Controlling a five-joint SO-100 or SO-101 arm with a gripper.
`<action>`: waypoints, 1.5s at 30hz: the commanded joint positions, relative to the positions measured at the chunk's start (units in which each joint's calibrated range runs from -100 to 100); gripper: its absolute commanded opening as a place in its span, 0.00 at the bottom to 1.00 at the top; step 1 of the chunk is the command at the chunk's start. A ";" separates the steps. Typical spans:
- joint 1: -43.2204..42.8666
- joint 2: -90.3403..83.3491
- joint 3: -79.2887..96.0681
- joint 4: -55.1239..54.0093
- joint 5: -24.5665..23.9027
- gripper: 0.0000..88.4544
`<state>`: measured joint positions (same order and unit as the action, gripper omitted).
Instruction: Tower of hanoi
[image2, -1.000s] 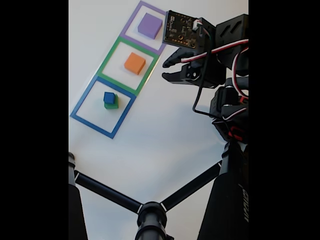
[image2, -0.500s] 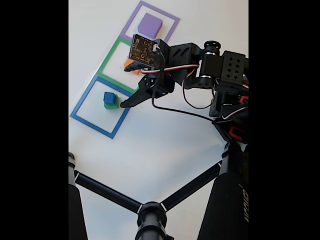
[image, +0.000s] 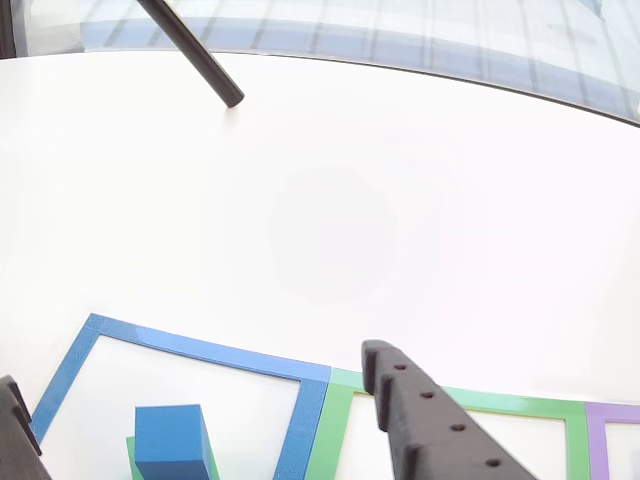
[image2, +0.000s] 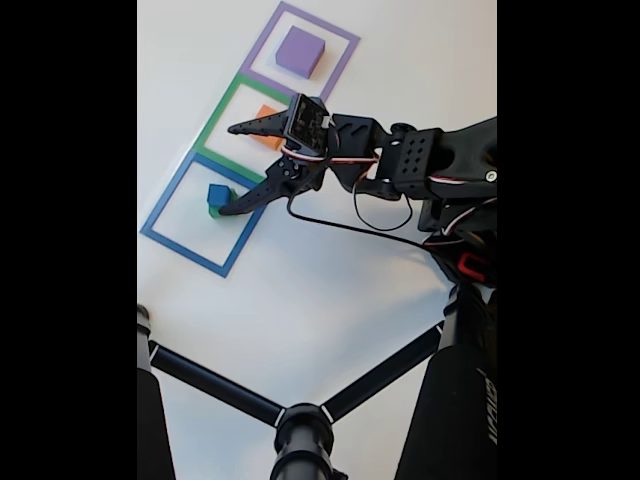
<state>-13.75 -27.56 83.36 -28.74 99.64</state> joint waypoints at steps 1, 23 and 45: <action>-0.63 8.95 -1.54 -10.29 0.36 0.46; -5.71 31.48 -7.90 -24.70 0.36 0.38; -9.93 35.44 -8.99 -26.00 0.36 0.31</action>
<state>-23.00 7.98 76.10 -53.49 99.46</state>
